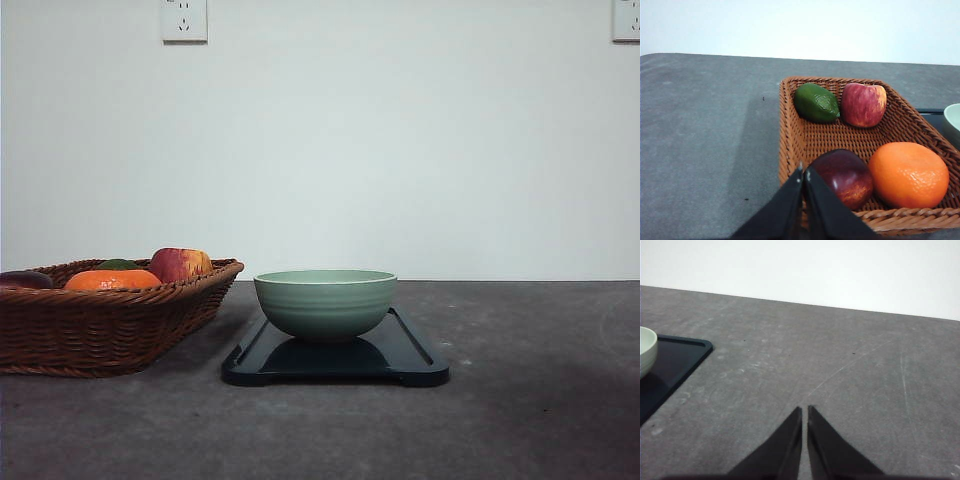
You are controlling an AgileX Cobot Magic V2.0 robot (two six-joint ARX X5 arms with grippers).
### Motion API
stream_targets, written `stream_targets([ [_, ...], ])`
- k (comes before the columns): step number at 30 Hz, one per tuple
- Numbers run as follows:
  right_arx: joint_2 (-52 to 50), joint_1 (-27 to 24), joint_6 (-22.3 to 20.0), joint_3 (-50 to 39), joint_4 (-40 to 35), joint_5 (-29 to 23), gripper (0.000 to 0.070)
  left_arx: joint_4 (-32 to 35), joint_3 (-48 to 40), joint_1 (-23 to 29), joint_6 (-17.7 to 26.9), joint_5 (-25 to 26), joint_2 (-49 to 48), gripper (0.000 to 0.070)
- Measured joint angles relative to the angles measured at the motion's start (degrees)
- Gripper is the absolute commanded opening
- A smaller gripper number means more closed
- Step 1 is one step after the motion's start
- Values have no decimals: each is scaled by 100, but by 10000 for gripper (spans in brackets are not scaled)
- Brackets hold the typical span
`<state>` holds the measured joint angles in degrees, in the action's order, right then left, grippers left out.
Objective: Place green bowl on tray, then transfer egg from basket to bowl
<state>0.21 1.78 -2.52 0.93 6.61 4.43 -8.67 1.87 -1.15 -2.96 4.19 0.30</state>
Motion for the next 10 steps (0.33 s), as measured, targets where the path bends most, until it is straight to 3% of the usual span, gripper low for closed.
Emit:
stream_targets([
  [10,0,0,0,0,0,0,11,0,0,0,0,0,0,0],
])
